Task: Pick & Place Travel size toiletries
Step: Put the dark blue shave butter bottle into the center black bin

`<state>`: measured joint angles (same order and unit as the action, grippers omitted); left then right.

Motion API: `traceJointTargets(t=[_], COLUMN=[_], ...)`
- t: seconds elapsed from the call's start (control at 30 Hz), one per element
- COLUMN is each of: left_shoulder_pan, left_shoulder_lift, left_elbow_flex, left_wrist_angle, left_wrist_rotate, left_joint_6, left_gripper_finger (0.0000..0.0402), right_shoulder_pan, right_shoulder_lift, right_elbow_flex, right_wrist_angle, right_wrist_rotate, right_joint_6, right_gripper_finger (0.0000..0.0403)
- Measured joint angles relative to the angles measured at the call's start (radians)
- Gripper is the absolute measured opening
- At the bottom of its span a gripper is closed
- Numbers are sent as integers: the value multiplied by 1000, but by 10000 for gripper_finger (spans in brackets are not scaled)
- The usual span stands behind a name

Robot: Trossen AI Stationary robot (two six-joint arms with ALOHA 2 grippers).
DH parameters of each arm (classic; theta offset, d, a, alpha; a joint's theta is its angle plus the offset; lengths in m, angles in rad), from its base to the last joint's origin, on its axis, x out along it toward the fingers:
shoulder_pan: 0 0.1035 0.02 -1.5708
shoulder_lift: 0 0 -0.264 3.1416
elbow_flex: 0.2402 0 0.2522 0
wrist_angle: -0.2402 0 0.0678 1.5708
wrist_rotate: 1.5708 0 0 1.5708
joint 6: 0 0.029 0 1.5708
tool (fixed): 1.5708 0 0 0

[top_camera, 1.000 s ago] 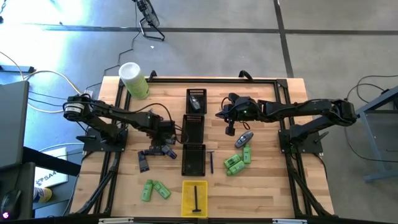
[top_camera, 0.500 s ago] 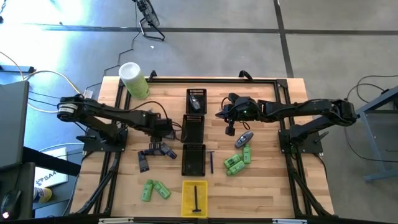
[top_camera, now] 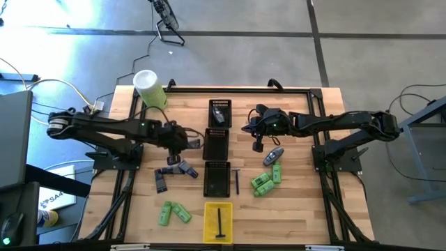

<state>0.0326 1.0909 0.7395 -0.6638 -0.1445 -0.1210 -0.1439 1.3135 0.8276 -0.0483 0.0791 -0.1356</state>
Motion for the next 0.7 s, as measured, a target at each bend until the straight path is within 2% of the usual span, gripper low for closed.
traceJointTargets(t=[0.3,0.7], left_shoulder_pan=[0,0], left_shoulder_lift=[-33,34], left_elbow_flex=[0,0], left_wrist_angle=[211,470], left_wrist_rotate=[-1,-8], left_joint_6=[-119,-204], left_gripper_finger=[136,136], right_shoulder_pan=[0,0], right_shoulder_lift=[0,0], right_elbow_flex=[0,0], right_wrist_angle=[1,2], right_wrist_rotate=[0,0], right_joint_6=[0,0], right_gripper_finger=[3,3])
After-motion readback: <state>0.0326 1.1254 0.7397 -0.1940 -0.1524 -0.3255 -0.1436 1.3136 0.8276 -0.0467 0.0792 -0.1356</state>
